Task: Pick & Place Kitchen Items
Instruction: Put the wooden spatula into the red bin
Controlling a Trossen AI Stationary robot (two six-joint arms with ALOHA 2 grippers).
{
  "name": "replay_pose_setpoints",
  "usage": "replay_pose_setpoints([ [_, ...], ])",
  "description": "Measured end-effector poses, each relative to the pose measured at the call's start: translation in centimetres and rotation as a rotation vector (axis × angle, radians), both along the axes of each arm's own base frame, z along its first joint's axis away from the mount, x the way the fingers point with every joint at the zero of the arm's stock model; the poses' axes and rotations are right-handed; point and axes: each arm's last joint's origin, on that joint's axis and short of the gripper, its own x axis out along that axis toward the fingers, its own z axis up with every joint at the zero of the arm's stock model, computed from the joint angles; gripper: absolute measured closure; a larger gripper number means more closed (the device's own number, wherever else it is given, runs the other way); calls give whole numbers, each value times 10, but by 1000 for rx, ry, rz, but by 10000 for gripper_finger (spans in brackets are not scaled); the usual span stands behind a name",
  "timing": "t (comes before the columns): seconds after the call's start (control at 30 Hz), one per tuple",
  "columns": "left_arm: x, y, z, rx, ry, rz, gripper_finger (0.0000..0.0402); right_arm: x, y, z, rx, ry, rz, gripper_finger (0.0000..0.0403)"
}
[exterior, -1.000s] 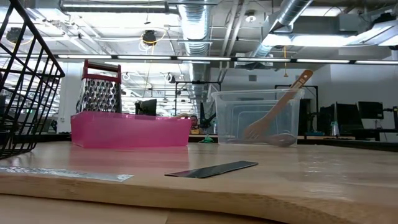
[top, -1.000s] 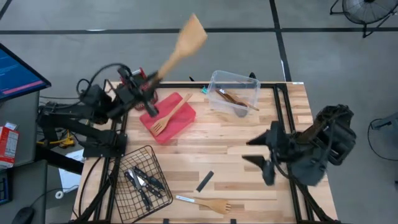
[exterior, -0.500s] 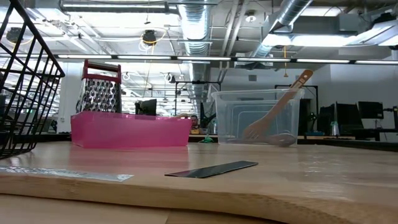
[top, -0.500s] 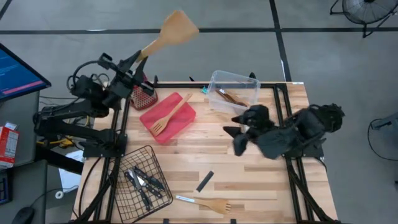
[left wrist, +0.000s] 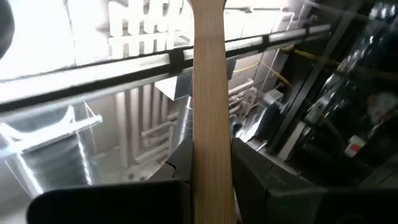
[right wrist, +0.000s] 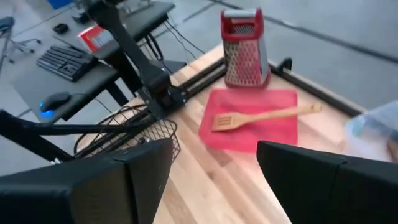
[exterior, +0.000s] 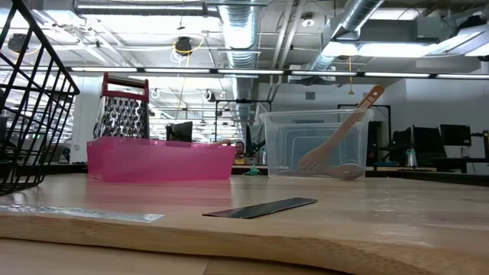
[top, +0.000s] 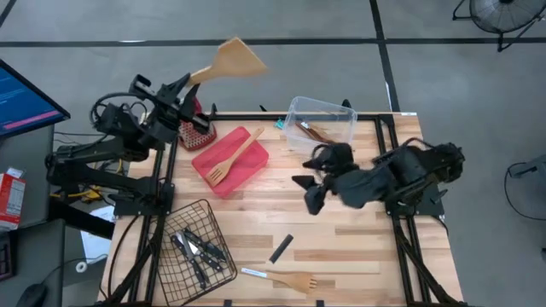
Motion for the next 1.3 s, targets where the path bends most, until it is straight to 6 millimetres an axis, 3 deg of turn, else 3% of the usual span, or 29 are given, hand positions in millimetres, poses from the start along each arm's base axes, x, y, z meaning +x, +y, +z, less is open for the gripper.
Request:
replay_pose_setpoints([
  [0.17, -7, -11, 3, -217, -101, -160, 353, -16, -12, 18, -64, -41, 42, 154],
  [0.4, -6, -26, -5, -723, -192, -633, 353, -34, -25, 35, -110, -83, 78, 154],
  [0.6, 11, -40, -19, -1206, -139, -1095, 353, -43, -31, 41, -169, -77, 104, 154],
  [0.8, 21, -54, -23, -1512, 6, -1497, 353, -41, -36, 39, -166, -47, 130, 154],
  [1.0, 15, -73, -18, -1524, 69, -1651, 353, -32, -34, 32, -248, 21, 189, 154],
  [1.3, 1, -72, -11, -1371, 96, -1674, 353, -29, -34, 33, -225, 14, 248, 154],
])
